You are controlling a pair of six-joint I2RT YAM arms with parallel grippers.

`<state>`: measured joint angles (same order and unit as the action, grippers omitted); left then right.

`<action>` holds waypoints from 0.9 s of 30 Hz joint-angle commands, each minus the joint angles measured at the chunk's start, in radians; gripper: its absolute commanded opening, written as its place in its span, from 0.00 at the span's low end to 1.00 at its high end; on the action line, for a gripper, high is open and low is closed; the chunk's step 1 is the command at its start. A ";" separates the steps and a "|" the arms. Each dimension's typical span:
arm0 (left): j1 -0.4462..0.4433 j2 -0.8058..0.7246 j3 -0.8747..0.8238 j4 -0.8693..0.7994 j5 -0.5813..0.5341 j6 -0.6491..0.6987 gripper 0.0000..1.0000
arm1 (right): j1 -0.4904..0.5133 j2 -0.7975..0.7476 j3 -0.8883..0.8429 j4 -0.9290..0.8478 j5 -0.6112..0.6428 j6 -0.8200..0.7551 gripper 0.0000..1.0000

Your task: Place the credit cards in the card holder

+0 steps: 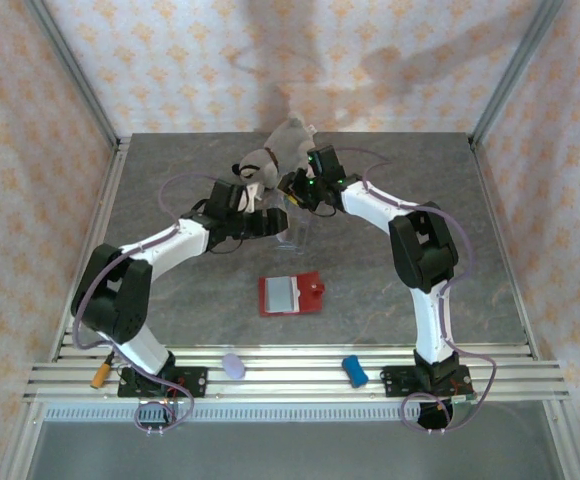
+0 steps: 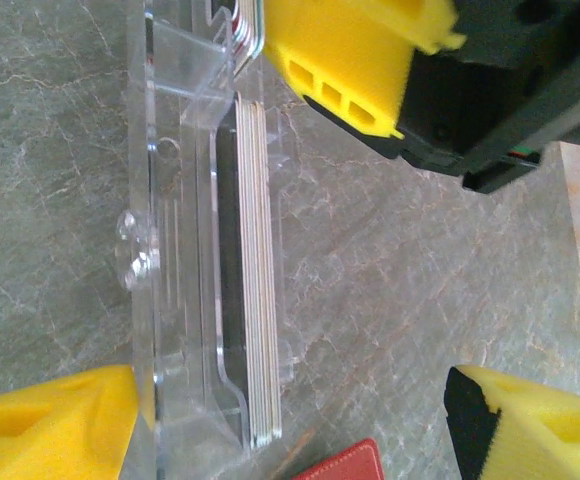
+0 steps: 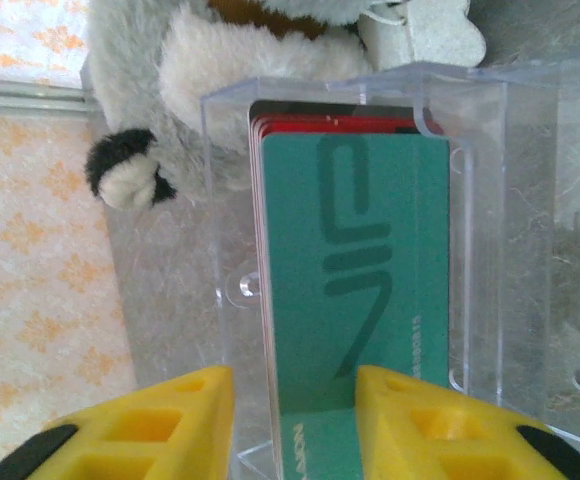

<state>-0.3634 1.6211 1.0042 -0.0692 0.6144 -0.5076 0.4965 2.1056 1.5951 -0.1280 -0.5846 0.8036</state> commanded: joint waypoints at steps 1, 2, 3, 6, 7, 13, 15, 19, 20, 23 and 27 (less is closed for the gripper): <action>0.028 -0.083 -0.039 0.040 0.001 -0.010 0.81 | -0.004 -0.014 0.034 -0.049 -0.007 -0.049 0.34; 0.038 -0.101 -0.050 0.038 -0.003 -0.011 0.81 | -0.004 -0.012 0.035 -0.053 -0.008 -0.055 0.32; 0.048 -0.120 -0.062 0.031 -0.012 -0.011 0.81 | -0.003 -0.011 0.039 -0.059 -0.008 -0.060 0.30; 0.080 -0.173 -0.092 0.014 -0.045 -0.010 0.81 | -0.004 -0.002 0.059 -0.077 -0.016 -0.072 0.26; 0.088 -0.186 -0.101 0.005 -0.068 -0.014 0.81 | -0.004 -0.002 0.063 -0.080 -0.017 -0.073 0.26; 0.106 -0.155 -0.118 0.038 -0.094 -0.032 0.77 | -0.004 0.006 0.083 -0.083 -0.026 -0.073 0.26; 0.099 -0.112 -0.096 0.068 -0.032 -0.034 0.72 | -0.004 0.013 0.089 -0.081 -0.030 -0.067 0.23; 0.066 -0.099 -0.071 0.049 -0.055 -0.022 0.72 | -0.004 0.016 0.092 -0.076 -0.035 -0.057 0.19; 0.064 -0.099 -0.068 0.041 -0.059 -0.014 0.72 | -0.004 0.018 0.094 -0.079 -0.035 -0.058 0.18; 0.064 -0.101 -0.070 0.026 -0.064 -0.003 0.72 | -0.004 0.023 0.100 -0.088 -0.038 -0.062 0.16; 0.064 -0.107 -0.084 0.028 -0.073 0.002 0.72 | -0.004 0.026 0.100 -0.096 -0.034 -0.063 0.11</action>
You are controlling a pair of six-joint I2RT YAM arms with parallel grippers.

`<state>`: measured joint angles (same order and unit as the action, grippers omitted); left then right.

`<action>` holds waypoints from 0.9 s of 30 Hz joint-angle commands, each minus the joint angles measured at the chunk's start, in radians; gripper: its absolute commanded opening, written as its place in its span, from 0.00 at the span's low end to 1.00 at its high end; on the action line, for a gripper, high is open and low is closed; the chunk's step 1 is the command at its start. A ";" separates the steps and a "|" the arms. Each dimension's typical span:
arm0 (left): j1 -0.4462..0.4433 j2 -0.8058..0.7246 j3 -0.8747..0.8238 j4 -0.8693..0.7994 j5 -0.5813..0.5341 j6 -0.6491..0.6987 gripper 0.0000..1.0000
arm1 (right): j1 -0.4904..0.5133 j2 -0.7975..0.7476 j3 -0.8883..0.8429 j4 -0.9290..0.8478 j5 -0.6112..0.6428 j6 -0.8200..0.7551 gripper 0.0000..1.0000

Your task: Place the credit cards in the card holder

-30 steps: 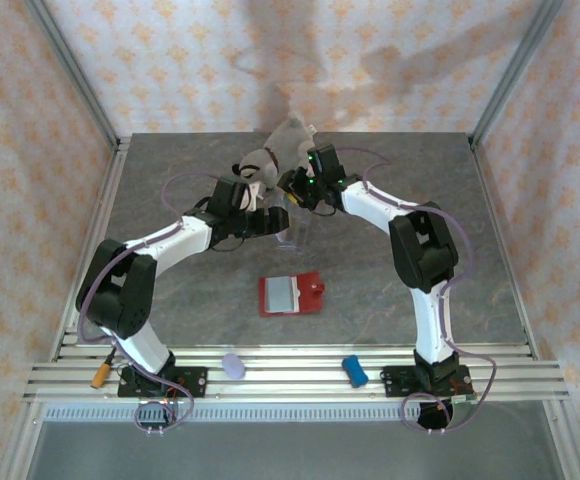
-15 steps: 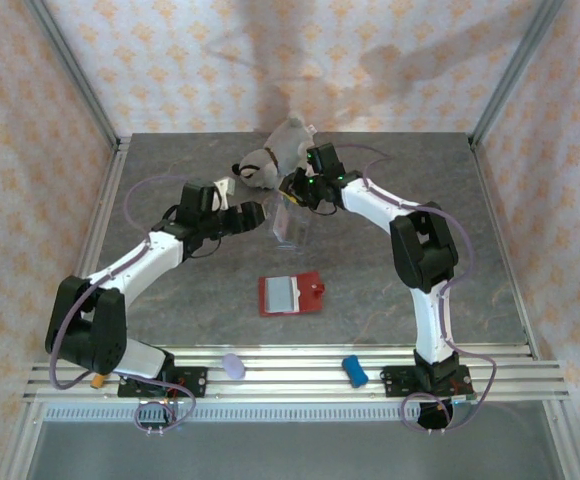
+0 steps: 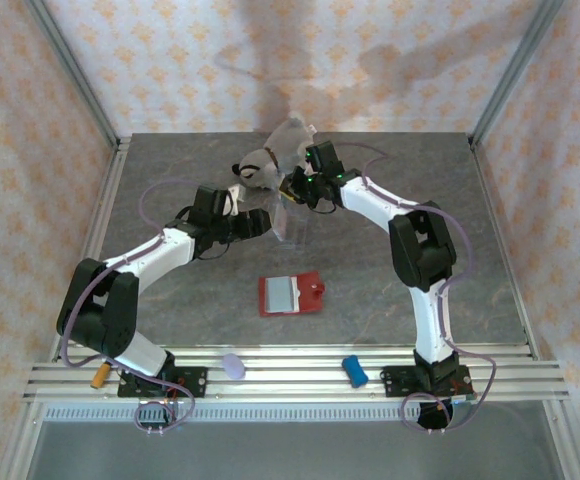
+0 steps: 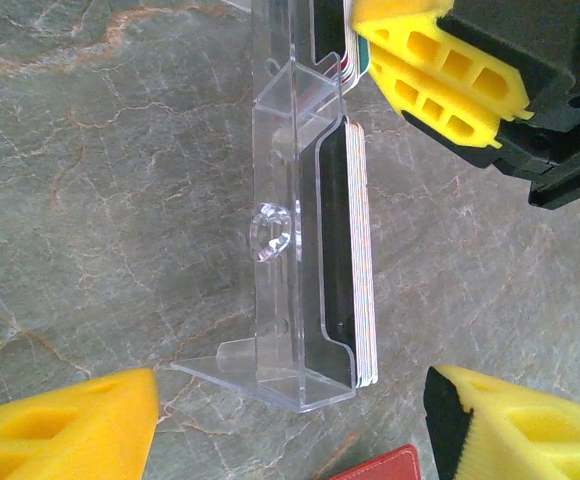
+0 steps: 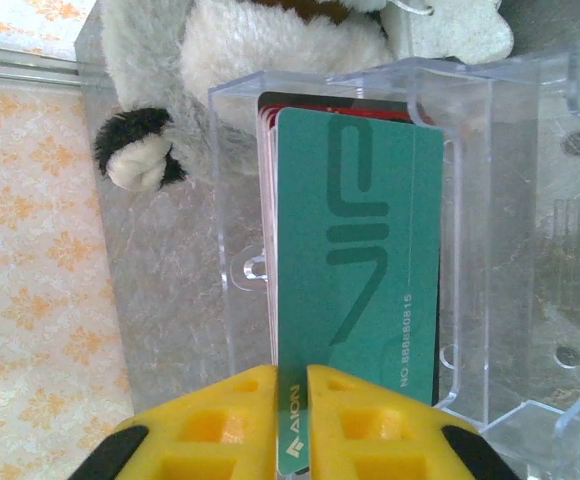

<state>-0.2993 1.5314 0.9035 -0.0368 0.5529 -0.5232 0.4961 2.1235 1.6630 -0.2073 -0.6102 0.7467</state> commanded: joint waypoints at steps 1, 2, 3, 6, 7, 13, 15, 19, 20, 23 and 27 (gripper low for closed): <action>0.000 -0.017 0.015 -0.005 -0.011 0.019 0.72 | -0.004 0.009 0.032 -0.017 -0.007 -0.006 0.10; 0.000 -0.017 0.014 -0.006 -0.011 0.020 0.72 | -0.003 0.005 0.030 -0.018 -0.005 -0.006 0.10; 0.000 -0.019 0.014 -0.009 -0.011 0.021 0.72 | -0.004 0.003 0.029 -0.017 -0.005 -0.007 0.07; 0.000 -0.023 0.018 -0.023 -0.013 0.027 0.72 | -0.004 -0.012 0.028 -0.031 0.007 -0.014 0.06; 0.000 -0.024 0.019 -0.027 -0.013 0.029 0.72 | -0.004 -0.015 0.027 -0.037 0.011 -0.017 0.06; 0.000 -0.036 0.021 -0.044 -0.022 0.043 0.72 | -0.004 -0.034 0.021 -0.065 0.035 -0.043 0.03; 0.001 -0.034 0.024 -0.056 -0.024 0.048 0.72 | -0.005 -0.034 0.016 -0.067 0.039 -0.047 0.03; 0.001 -0.036 0.024 -0.064 -0.025 0.051 0.72 | -0.007 -0.043 -0.002 -0.068 0.047 -0.050 0.02; 0.002 -0.037 0.024 -0.067 -0.026 0.054 0.73 | -0.007 -0.048 -0.006 -0.067 0.051 -0.054 0.00; 0.001 -0.037 0.029 -0.081 -0.031 0.062 0.72 | -0.010 -0.058 -0.009 -0.078 0.056 -0.065 0.00; 0.002 -0.035 0.037 -0.086 -0.027 0.067 0.73 | -0.018 -0.067 -0.008 -0.087 0.055 -0.073 0.00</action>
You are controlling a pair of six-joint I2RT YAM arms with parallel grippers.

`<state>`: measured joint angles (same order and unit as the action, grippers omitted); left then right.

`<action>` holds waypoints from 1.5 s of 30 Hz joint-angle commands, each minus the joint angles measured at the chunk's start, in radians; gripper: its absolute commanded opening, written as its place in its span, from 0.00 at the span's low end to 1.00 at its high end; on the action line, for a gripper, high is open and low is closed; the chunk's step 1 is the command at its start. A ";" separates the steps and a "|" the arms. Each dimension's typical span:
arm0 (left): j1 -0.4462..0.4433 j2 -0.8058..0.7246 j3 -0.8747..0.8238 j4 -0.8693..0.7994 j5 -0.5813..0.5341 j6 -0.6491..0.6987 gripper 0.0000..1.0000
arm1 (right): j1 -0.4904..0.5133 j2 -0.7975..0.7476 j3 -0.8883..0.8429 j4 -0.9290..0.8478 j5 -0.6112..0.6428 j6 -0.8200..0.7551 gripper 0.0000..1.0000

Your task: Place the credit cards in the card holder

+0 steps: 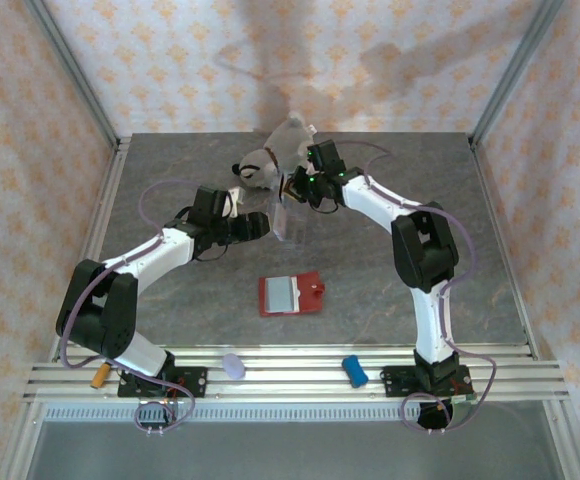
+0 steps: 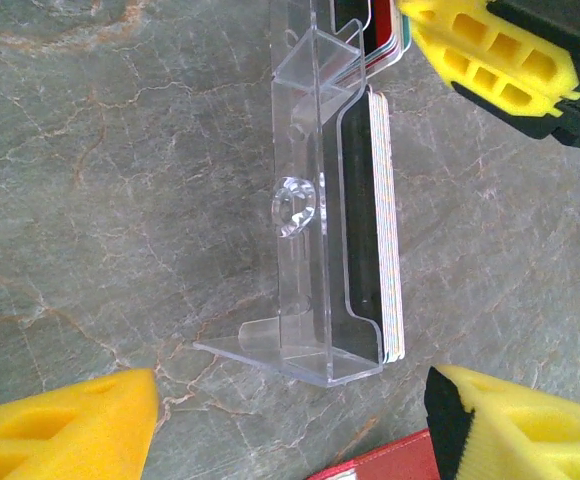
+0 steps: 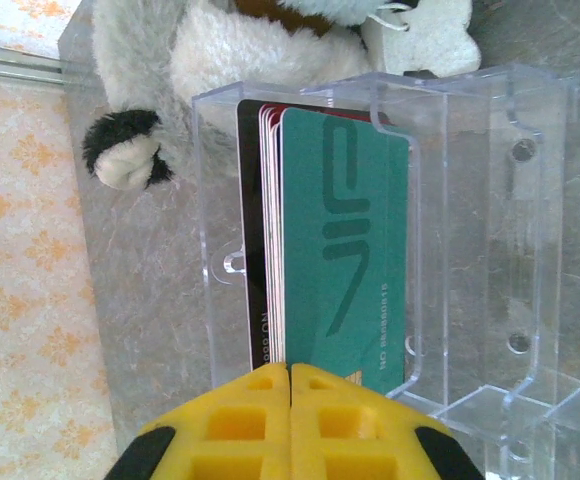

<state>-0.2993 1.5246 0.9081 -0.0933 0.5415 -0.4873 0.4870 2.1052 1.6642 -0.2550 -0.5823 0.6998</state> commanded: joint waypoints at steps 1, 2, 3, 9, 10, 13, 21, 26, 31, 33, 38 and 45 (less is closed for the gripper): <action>0.002 -0.026 0.035 -0.031 -0.014 0.032 0.73 | -0.010 -0.051 -0.009 -0.039 0.027 -0.028 0.00; 0.002 -0.025 0.036 -0.033 -0.014 0.034 0.73 | -0.011 -0.051 -0.008 -0.038 0.024 -0.028 0.00; 0.001 -0.024 0.038 -0.034 -0.014 0.035 0.73 | -0.011 -0.049 -0.006 -0.038 0.021 -0.029 0.00; 0.001 -0.019 0.037 -0.035 -0.012 0.038 0.73 | -0.011 -0.036 0.002 -0.023 -0.006 -0.029 0.11; 0.002 -0.018 0.037 -0.037 -0.014 0.040 0.73 | -0.011 -0.030 0.006 -0.019 -0.014 -0.028 0.12; 0.004 -0.014 0.037 -0.036 -0.011 0.041 0.73 | -0.011 -0.008 0.022 0.003 -0.051 -0.013 0.16; 0.005 0.000 0.035 -0.010 0.009 0.028 0.73 | -0.008 0.048 0.071 0.003 -0.089 0.006 0.41; 0.005 0.009 0.032 0.003 0.017 0.022 0.71 | -0.004 0.076 0.101 0.011 -0.119 0.011 0.41; 0.005 0.016 0.031 0.012 0.023 0.018 0.70 | -0.002 0.088 0.112 0.044 -0.159 0.027 0.37; 0.005 0.015 0.029 0.013 0.022 0.018 0.70 | -0.002 0.095 0.114 0.056 -0.175 0.036 0.33; 0.005 0.011 0.022 0.013 0.020 0.019 0.70 | -0.002 0.093 0.114 0.062 -0.181 0.039 0.24; 0.005 0.008 0.020 0.012 0.020 0.023 0.69 | -0.002 0.082 0.109 0.074 -0.185 0.043 0.22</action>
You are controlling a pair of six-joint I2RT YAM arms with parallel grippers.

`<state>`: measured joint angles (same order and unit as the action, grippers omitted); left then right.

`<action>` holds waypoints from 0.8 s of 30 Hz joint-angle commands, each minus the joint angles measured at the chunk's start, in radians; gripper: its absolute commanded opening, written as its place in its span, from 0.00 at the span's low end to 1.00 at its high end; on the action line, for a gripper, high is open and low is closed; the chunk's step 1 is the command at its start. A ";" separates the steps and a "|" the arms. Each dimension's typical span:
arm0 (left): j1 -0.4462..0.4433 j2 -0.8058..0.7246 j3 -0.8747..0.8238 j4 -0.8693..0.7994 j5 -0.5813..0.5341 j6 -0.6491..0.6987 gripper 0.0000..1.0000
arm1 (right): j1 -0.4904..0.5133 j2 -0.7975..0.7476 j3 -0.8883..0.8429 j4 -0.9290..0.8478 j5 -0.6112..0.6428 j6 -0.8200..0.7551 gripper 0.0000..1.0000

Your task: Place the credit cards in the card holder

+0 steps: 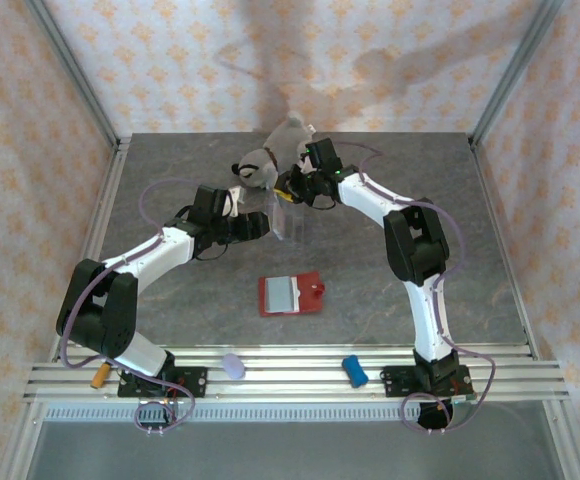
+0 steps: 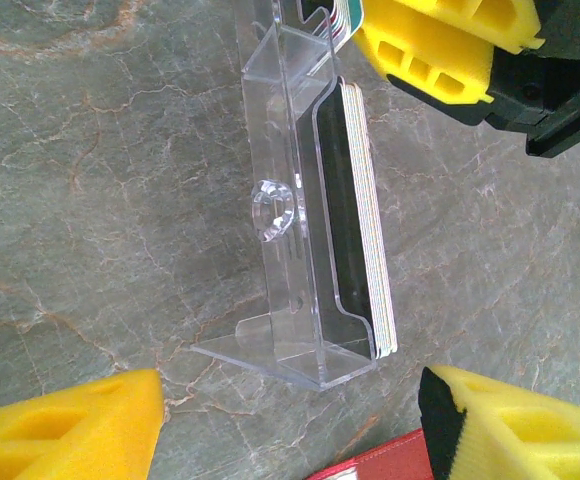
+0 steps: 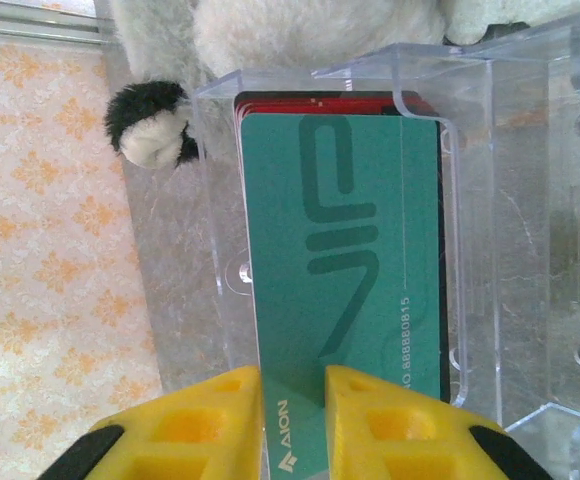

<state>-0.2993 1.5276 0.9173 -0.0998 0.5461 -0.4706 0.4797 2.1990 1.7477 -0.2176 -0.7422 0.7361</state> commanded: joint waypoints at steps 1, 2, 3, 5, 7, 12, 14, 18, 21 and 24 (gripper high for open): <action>0.005 0.005 0.011 0.018 0.015 0.006 0.69 | 0.005 -0.012 0.023 0.037 -0.025 0.006 0.22; 0.005 0.005 0.011 0.018 0.015 0.006 0.69 | 0.005 -0.014 0.025 0.037 -0.025 0.009 0.21; 0.005 0.005 0.011 0.018 0.015 0.006 0.69 | 0.005 -0.014 0.026 0.037 -0.028 0.008 0.20; 0.005 0.005 0.011 0.018 0.015 0.007 0.69 | 0.005 -0.015 0.023 0.034 -0.026 0.005 0.17; 0.005 0.004 0.009 0.018 0.015 0.008 0.69 | 0.005 -0.016 0.021 0.031 -0.024 0.004 0.15; 0.004 0.001 0.010 0.012 0.014 0.010 0.69 | 0.005 -0.028 0.016 0.023 -0.015 -0.007 0.13; 0.005 -0.001 0.010 0.009 0.013 0.013 0.69 | 0.005 -0.033 0.018 0.007 -0.007 -0.016 0.12; 0.005 -0.004 0.010 0.002 0.008 0.016 0.69 | 0.001 -0.046 0.022 -0.046 0.027 -0.052 0.11; 0.005 -0.005 0.011 -0.002 0.006 0.017 0.69 | -0.003 -0.056 0.014 -0.072 0.046 -0.072 0.10; 0.005 -0.004 0.014 -0.005 0.005 0.020 0.69 | -0.006 -0.064 0.000 -0.081 0.059 -0.083 0.09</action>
<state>-0.2993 1.5276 0.9173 -0.1001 0.5461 -0.4698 0.4767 2.1845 1.7477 -0.2485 -0.7185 0.6884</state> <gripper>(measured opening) 0.695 0.092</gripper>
